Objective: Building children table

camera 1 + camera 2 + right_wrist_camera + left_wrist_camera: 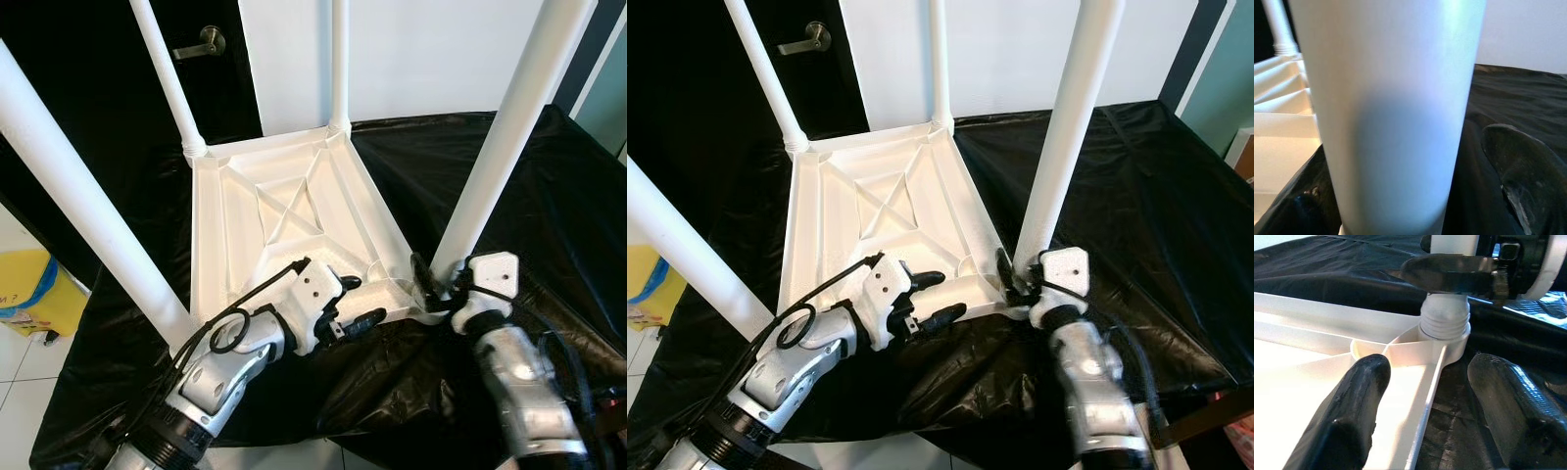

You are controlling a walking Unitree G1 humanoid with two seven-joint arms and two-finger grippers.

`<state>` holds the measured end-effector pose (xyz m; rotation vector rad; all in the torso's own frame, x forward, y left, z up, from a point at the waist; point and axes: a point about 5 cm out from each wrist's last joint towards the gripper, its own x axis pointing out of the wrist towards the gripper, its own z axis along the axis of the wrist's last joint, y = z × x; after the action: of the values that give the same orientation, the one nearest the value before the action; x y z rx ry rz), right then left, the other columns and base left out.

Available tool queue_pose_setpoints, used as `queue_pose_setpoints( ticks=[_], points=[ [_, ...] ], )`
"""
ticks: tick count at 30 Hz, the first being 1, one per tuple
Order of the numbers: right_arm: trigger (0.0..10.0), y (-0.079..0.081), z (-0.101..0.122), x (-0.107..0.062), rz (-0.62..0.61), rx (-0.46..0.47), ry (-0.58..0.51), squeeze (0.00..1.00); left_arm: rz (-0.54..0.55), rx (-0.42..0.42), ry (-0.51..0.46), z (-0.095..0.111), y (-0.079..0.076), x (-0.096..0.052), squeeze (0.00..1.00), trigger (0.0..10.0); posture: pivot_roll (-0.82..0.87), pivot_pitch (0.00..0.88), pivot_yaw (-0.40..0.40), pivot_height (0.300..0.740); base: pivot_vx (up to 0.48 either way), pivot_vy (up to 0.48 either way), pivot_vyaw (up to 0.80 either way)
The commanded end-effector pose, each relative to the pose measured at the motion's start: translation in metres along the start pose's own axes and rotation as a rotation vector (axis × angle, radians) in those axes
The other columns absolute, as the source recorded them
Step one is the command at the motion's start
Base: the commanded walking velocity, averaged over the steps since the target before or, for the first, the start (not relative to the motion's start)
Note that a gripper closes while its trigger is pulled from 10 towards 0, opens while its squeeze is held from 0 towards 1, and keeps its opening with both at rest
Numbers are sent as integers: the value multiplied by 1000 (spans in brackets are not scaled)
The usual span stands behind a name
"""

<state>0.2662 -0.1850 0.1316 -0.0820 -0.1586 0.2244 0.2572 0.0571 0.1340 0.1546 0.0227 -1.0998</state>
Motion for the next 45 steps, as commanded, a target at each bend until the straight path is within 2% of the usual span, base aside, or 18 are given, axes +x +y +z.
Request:
queue_pose_setpoints(
  ticks=[1,2,3,4,7,8,9,10,11,12,13,26,27,36,40,42,44,45],
  points=[
    [10000,-2,1,5,107,-1,0,0,-157,-15,4,1,-9,-3,0,10000,-191,31,49,740,0,0,0],
    [10000,-2,1,5,107,-1,0,0,-157,-15,4,1,-9,-3,0,10000,-191,31,49,740,0,0,0],
    [10000,-2,1,9,181,-16,17,0,-180,-22,6,2,-11,-5,0,10000,-190,32,49,740,0,0,0],
    [10000,-2,1,9,181,-16,17,0,-180,-22,6,2,-11,-5,0,10000,-190,32,49,740,0,0,0],
    [10000,0,-3,15,308,-54,62,0,-222,-28,17,2,-16,-8,0,10000,-187,30,48,740,0,0,0],
    [10000,0,-3,15,308,-54,62,0,-222,-28,17,2,-16,-8,0,10000,-187,30,48,740,0,0,0],
    [8667,3,-7,16,361,-67,88,0,-231,-24,21,3,-17,-8,0,10000,-183,26,46,740,0,0,0],
    [8667,3,-7,16,361,-67,88,0,-231,-24,21,3,-17,-8,0,10000,-183,26,46,740,0,0,0],
    [4824,4,-10,16,396,-74,106,0,-233,-22,23,3,-16,-8,0,10000,-182,24,44,740,0,0,0],
    [4824,4,-10,16,396,-74,106,0,-233,-22,23,3,-16,-8,0,10000,-182,24,44,740,0,0,0],
    [0,4,-13,15,427,-74,121,0,-231,-20,22,4,-16,-8,0,10000,-180,21,41,740,0,0,0],
    [0,-2,-19,11,467,-69,147,0,-222,-14,20,7,-14,-6,0,10000,-188,0,43,740,0,0,0],
    [9804,-2,-19,10,456,-62,150,0,-222,-12,20,7,-13,-6,0,10000,-190,0,42,740,0,0,0],
    [10000,-2,-21,5,390,-41,144,0,-226,-10,23,7,-13,-6,0,10000,-197,0,48,740,0,0,0],
    [10000,-2,-21,3,293,-38,129,0,-225,-10,25,7,-13,-6,0,10000,-193,2,41,740,0,0,0],
    [10000,-2,-21,2,195,-32,120,0,-216,-15,21,7,-11,-7,0,10000,-197,11,43,740,0,0,0],
    [10000,-2,-21,2,195,-32,120,0,-216,-15,21,7,-11,-7,0,10000,-197,11,43,740,0,0,0],
    [10000,-2,-22,1,148,-26,120,0,-212,-16,21,7,-11,-6,0,10000,-196,10,43,740,0,0,0]
  ],
)
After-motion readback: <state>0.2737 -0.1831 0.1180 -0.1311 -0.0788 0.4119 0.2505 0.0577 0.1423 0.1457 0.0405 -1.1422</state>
